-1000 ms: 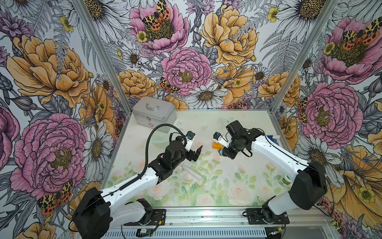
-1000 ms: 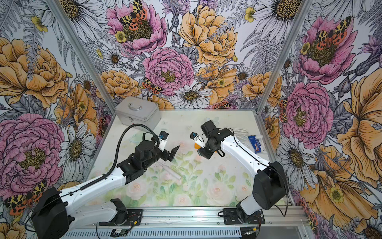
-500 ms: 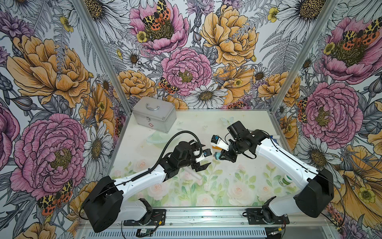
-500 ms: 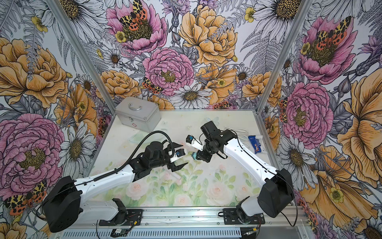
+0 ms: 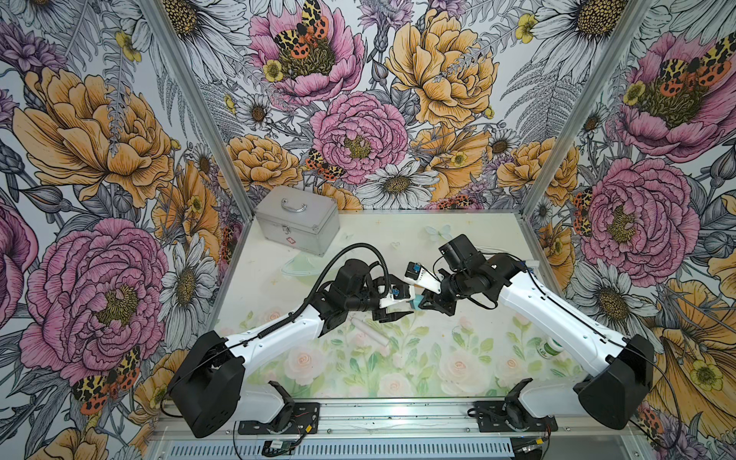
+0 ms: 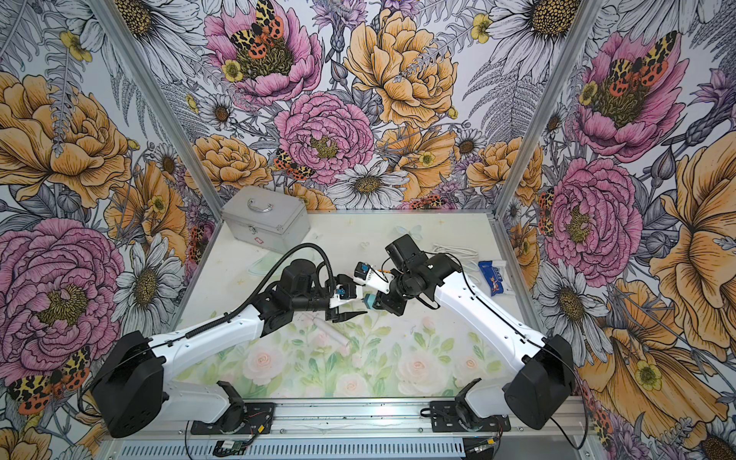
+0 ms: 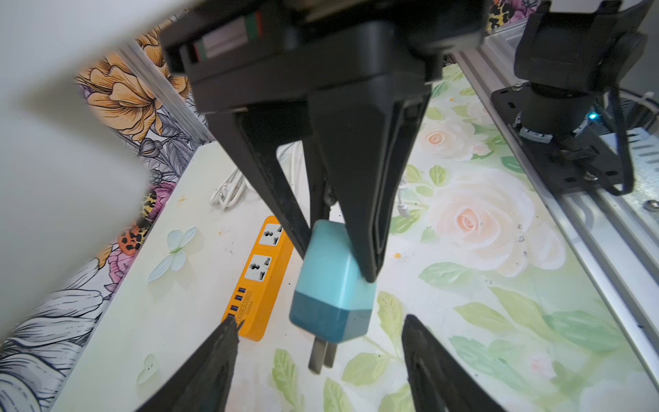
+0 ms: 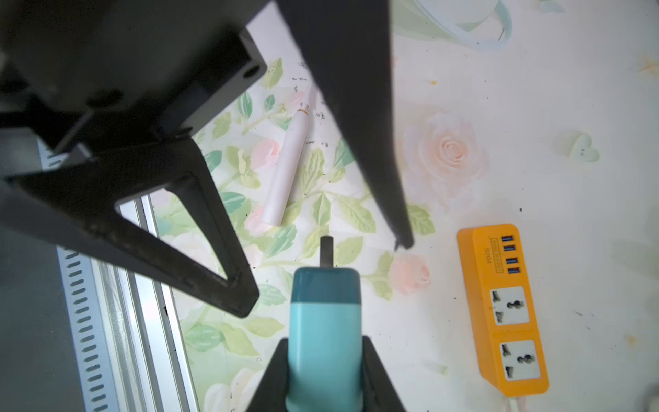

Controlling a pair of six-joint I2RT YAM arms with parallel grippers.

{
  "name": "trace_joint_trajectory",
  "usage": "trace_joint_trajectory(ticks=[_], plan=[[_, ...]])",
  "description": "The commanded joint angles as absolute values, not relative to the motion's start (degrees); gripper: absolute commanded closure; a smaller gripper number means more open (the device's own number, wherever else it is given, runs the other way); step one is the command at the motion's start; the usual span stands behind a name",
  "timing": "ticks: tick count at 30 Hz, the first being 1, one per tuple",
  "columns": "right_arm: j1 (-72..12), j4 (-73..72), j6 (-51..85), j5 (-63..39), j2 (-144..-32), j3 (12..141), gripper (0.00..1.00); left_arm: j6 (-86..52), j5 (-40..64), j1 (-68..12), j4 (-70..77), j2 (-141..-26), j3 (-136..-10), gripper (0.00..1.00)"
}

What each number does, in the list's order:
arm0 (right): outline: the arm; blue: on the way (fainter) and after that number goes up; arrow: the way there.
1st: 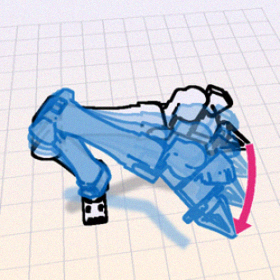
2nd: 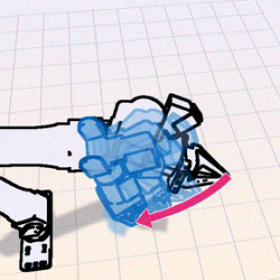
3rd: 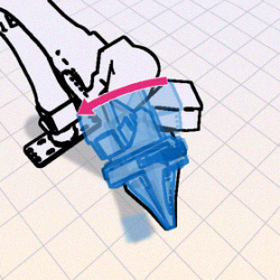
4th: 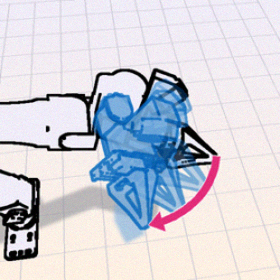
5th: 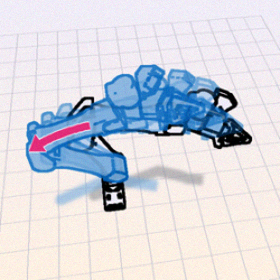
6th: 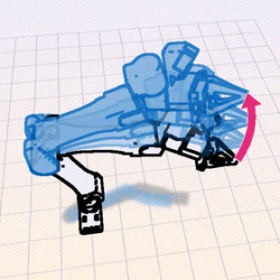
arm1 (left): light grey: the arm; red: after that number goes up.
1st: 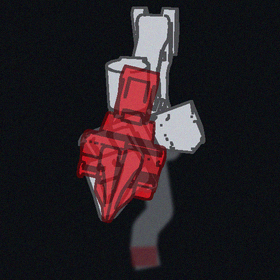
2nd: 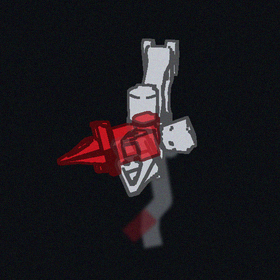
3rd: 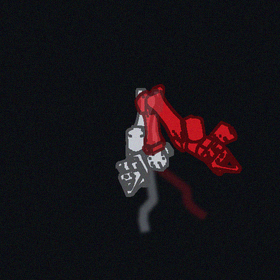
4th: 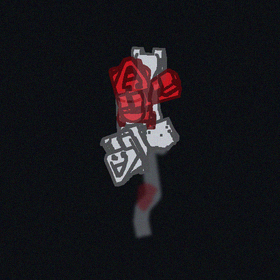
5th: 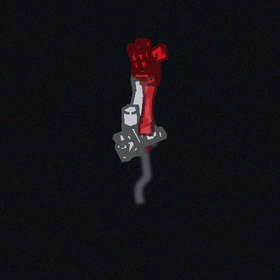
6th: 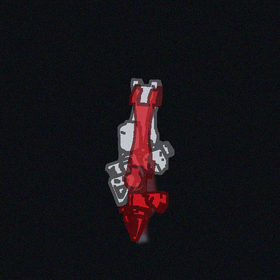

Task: Charge the electric toothbrush
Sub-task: Adjust the plug.

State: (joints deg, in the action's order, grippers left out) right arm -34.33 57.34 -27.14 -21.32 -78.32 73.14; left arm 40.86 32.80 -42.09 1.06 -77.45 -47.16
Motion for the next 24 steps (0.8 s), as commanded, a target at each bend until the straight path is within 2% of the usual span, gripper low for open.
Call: trace_joint_trajectory(ticks=[1, 11, 15, 18, 21, 24], plan=[[-34.81, 55.12, -28.21, -22.25, -76.61, 72.72, 0.98, 39.78, 38.48, -41.62, -0.88, -78.52, -48.87, 0.28], [-35.09, 54.41, -29.13, -22.99, -77.55, 72.77, 0.97, 39.49, 38.86, -41.47, -0.45, -79.72, -51.74, 0.41], [-35.16, 54.01, -29.38, -23.31, -77.61, 72.75, 0.96, 39.38, 39.68, -41.53, -0.44, -80.37, -52.46, 0.53], [-35.16, 53.72, -29.52, -23.26, -77.37, 72.85, 0.96, 39.39, 39.7, -41.48, -0.81, -81.14, -52.71, 0.69], [-35.18, 53.57, -29.63, -23.44, -76.97, 72.85, 0.96, 39.72, 39.89, -41.48, -2.05, -81.8, -53.2, 0.75], [-35.18, 53.53, -29.72, -23.47, -76.49, 72.94, 0.96, 39.73, 39.63, -41.62, -3.34, -82.65, -53.8, 0.68]])
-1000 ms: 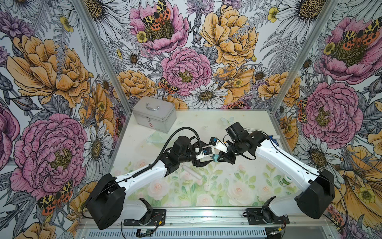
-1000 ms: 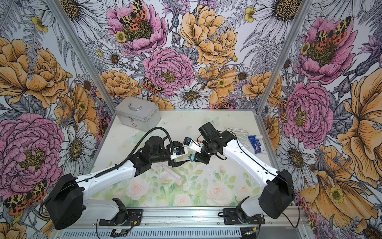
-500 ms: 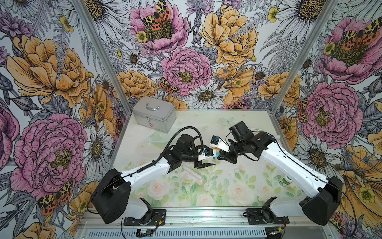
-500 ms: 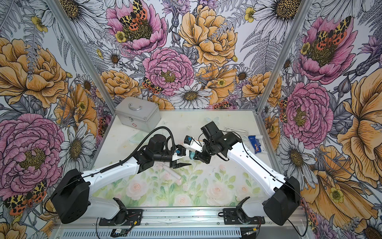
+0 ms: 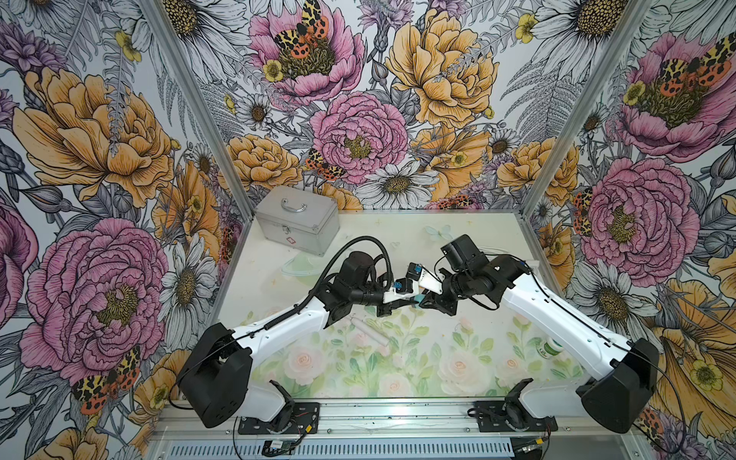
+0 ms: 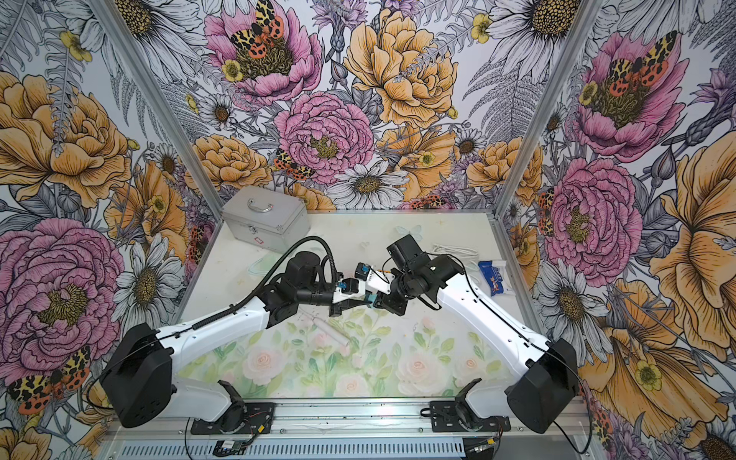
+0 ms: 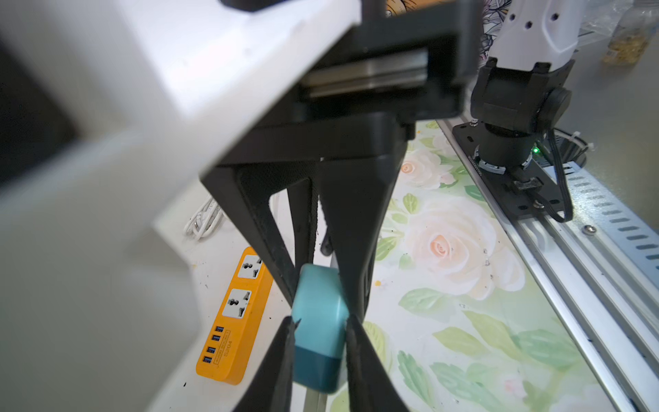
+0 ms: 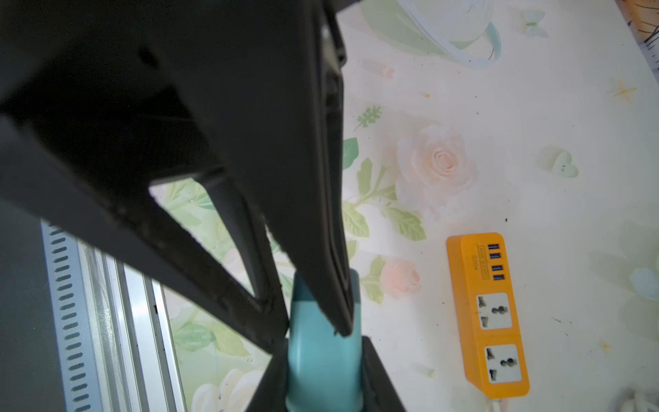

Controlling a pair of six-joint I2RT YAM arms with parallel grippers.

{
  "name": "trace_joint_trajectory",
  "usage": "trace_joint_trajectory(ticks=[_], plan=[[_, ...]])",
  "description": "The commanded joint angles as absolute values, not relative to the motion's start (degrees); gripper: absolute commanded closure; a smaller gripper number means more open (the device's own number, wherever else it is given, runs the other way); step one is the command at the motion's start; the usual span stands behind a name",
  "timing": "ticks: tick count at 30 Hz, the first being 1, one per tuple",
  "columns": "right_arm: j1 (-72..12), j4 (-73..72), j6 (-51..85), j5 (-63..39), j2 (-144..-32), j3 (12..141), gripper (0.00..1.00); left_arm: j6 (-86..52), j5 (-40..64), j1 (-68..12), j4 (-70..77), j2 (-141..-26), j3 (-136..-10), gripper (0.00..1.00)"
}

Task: Charge the electric toothbrush
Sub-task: Adjust the plug.

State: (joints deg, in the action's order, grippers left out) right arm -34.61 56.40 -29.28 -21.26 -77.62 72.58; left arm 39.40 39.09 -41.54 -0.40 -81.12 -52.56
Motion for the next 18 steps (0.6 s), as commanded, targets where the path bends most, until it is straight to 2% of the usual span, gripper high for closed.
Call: trace_joint_trajectory(ticks=[1, 2, 3, 4, 8, 12, 18], plan=[[-35.3, 53.53, -29.88, -23.63, -76.44, 72.95, 0.96, 39.81, 39.58, -41.66, -3.87, -82.86, -54.08, 0.6], [-35.31, 53.53, -29.88, -23.66, -76.37, 72.95, 0.96, 39.77, 39.6, -41.67, -4.19, -83.03, -54.29, 0.48], [-35.33, 53.48, -29.88, -23.64, -76.29, 72.98, 0.96, 39.96, 39.76, -41.62, -4.79, -83.19, -54.6, 0.4], [-35.46, 53.49, -29.93, -23.8, -76.25, 72.97, 0.96, 40.55, 40.05, -41.66, -5.61, -83.23, -54.79, 0.36], [-35.75, 53.44, -30.23, -24.28, -75.78, 73.11, 0.96, 41.48, 39.35, -41.36, -7.15, -83.7, -55.36, 0.35], [-35.93, 53.27, -30.58, -24.44, -75.59, 73.06, 0.96, 41.75, 40.07, -41.1, -7.46, -84.02, -55.72, 0.41], [-36.04, 53.13, -30.56, -24.0, -75.82, 73.12, 0.96, 42.25, 40.33, -40.95, -7.54, -83.89, -56.15, 0.67]])
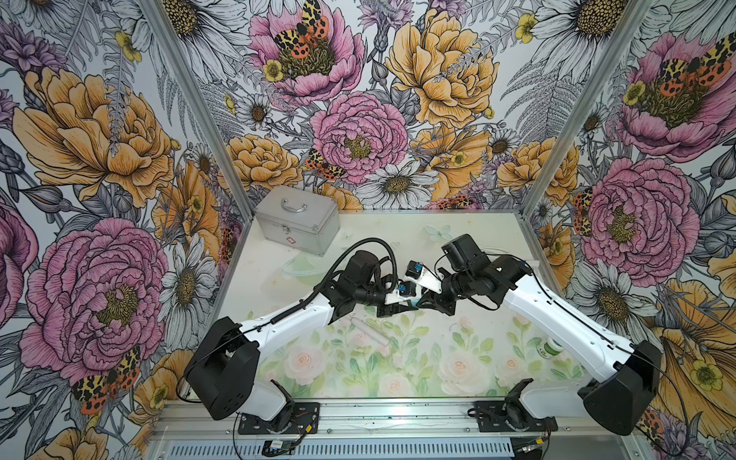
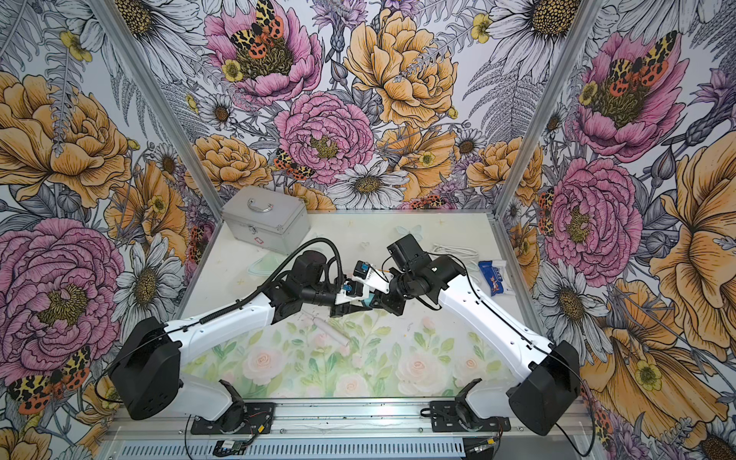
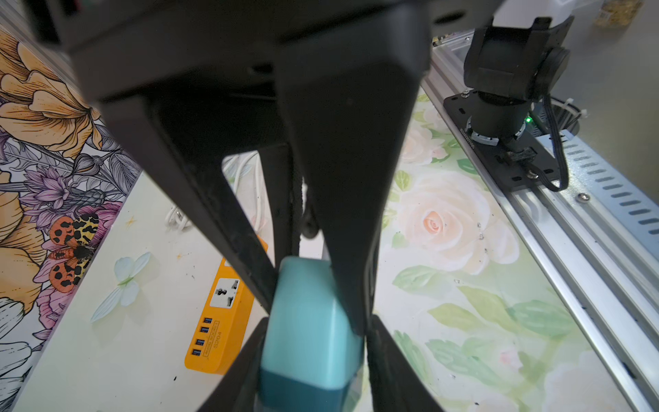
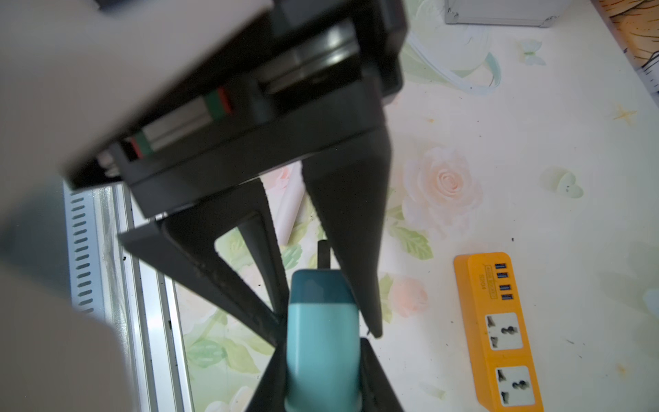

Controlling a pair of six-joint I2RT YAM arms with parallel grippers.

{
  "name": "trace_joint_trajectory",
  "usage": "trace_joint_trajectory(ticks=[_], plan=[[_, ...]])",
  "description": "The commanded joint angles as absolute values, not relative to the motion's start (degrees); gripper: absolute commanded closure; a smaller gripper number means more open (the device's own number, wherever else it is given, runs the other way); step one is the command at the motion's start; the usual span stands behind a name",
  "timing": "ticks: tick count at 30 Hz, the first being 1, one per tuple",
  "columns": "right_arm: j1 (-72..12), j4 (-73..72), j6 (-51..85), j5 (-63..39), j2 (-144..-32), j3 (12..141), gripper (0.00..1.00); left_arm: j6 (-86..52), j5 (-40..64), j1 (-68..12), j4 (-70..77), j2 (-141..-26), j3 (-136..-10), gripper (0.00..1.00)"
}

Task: Charge the electric toothbrush
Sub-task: Adjust the plug.

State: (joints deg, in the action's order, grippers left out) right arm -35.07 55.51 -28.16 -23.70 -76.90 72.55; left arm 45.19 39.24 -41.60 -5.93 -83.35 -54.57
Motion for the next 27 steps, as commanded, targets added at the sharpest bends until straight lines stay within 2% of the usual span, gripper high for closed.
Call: trace_joint_trajectory(ticks=[1, 2, 5, 7, 12, 20, 27], plan=[[-36.05, 53.03, -30.59, -23.83, -75.77, 73.13, 0.96, 42.48, 40.35, -40.87, -7.87, -83.93, -56.25, 0.72], [-36.06, 53.04, -30.58, -23.66, -75.8, 73.06, 0.96, 42.62, 40.27, -40.86, -8.12, -83.96, -56.4, 0.75], [-36.12, 52.83, -30.49, -23.47, -75.63, 73.21, 0.96, 43.91, 40.48, -40.74, -10.58, -84.35, -57.27, 0.93], [-36.13, 52.66, -30.48, -23.48, -75.35, 73.21, 0.95, 43.99, 40.92, -40.61, -11.53, -84.7, -57.66, 1.0], [-36.15, 52.08, -29.94, -22.05, -75.24, 73.26, 0.9, 43.59, 41.04, -40.3, -10.47, -85.25, -57.26, 1.0], [-34.58, 45.39, -23.37, -13.31, -72.56, 72.6, 0.74, 36.81, 35.3, -37.82, -3.59, -85.08, -54.65, 1.0], [-32.44, 42.24, -18.49, -11.17, -68.96, 71.81, 0.63, 31.21, 33.41, -34.84, 4.87, -85.14, -50.83, 1.0]])
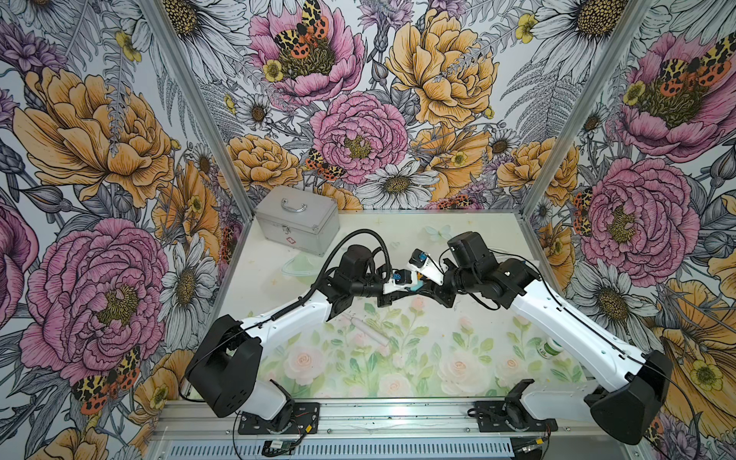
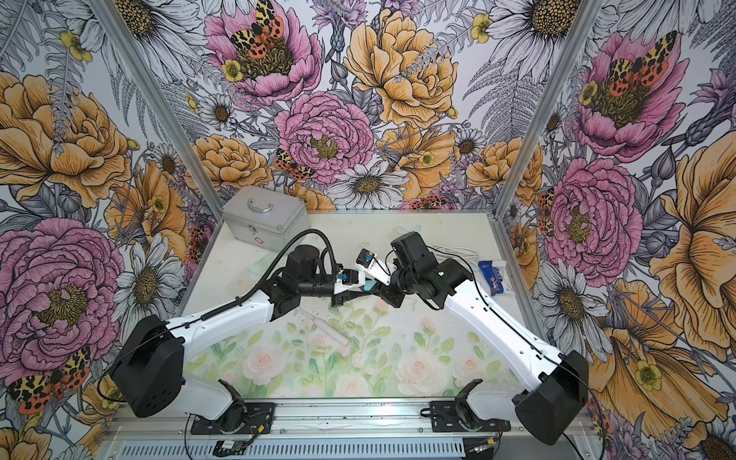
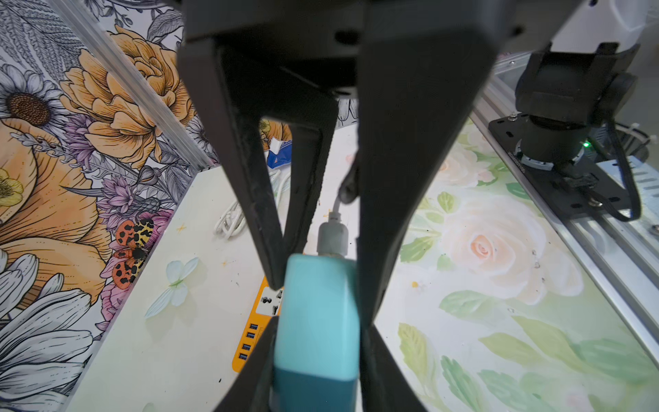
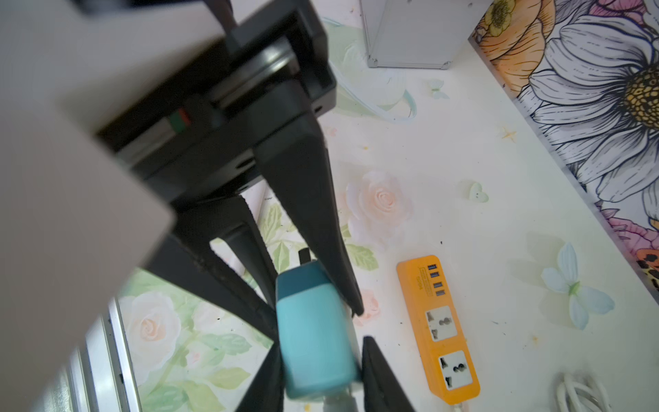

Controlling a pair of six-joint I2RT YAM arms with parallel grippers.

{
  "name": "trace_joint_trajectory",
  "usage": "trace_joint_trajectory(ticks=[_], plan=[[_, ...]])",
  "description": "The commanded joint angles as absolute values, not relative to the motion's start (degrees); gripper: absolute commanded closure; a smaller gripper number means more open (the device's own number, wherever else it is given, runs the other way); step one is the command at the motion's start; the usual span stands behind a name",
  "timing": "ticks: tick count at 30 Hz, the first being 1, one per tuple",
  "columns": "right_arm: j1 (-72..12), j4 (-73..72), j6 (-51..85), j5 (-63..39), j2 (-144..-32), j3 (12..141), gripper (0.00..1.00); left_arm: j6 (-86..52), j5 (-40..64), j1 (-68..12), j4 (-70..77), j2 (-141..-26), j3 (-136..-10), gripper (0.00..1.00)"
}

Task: Charge the electric toothbrush
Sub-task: Adjust the plug.

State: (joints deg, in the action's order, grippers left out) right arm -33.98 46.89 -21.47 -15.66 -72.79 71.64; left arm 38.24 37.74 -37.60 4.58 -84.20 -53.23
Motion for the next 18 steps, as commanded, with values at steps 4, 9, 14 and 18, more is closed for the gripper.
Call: trace_joint_trajectory(ticks=[4, 9, 14, 18], plan=[[-32.3, 42.19, -18.73, -10.48, -68.34, 71.41, 0.51, 30.53, 33.16, -34.72, 5.84, -86.44, -51.28, 1.0], [-31.75, 39.19, -9.2, -2.53, -67.59, 71.72, 0.56, 27.35, 30.56, -34.5, 10.81, -87.62, -50.48, 1.0], [-27.43, 38.33, 15.58, -6.11, -70.09, 71.04, 0.48, 24.99, 26.62, -34.71, 17.94, -86.52, -48.12, 1.0], [-26.76, 34.39, 27.7, -12.9, -72.35, 66.19, 0.48, 24.85, 24.3, -35.55, 22.79, -85.57, -46.29, 1.0]])
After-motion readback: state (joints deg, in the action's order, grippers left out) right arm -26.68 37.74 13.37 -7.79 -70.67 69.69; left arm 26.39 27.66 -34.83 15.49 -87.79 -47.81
